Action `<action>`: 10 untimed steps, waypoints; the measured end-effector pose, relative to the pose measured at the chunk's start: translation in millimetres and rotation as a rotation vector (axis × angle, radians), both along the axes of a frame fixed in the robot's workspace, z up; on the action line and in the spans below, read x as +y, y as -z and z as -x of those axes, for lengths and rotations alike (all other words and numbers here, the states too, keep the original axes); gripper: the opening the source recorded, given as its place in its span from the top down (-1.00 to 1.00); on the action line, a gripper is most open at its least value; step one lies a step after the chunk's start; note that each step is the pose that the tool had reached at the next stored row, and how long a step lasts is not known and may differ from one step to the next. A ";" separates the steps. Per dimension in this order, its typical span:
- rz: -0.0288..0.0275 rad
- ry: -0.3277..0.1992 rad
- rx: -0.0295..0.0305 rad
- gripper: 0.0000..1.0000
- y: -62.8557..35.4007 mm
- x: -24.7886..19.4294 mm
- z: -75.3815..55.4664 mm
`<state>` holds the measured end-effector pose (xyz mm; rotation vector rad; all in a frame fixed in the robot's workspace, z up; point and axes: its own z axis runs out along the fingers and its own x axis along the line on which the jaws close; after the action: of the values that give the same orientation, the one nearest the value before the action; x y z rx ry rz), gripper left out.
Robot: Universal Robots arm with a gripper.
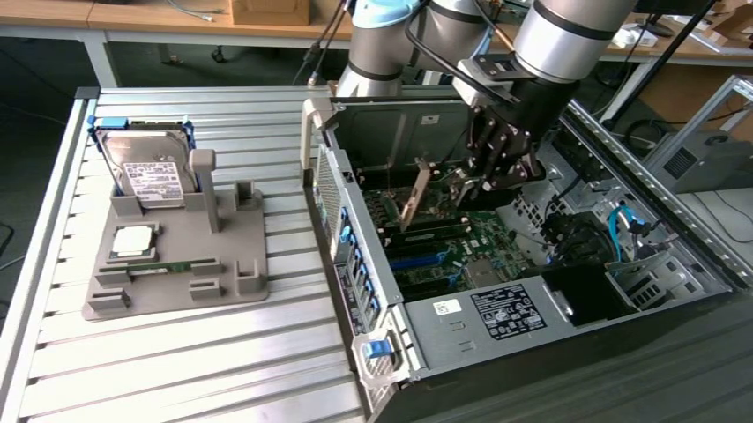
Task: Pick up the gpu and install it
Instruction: 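Insert the gpu into the slot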
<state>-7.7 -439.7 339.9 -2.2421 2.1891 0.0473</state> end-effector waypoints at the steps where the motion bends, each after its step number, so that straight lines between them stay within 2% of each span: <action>1: 0.0000 0.000 0.0000 0.46 0.2 0.0 0.2; 10: -0.0001 0.000 -0.0001 0.46 2.6 -0.9 3.1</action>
<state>-10.8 -440.5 337.3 -2.2420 2.1891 0.0473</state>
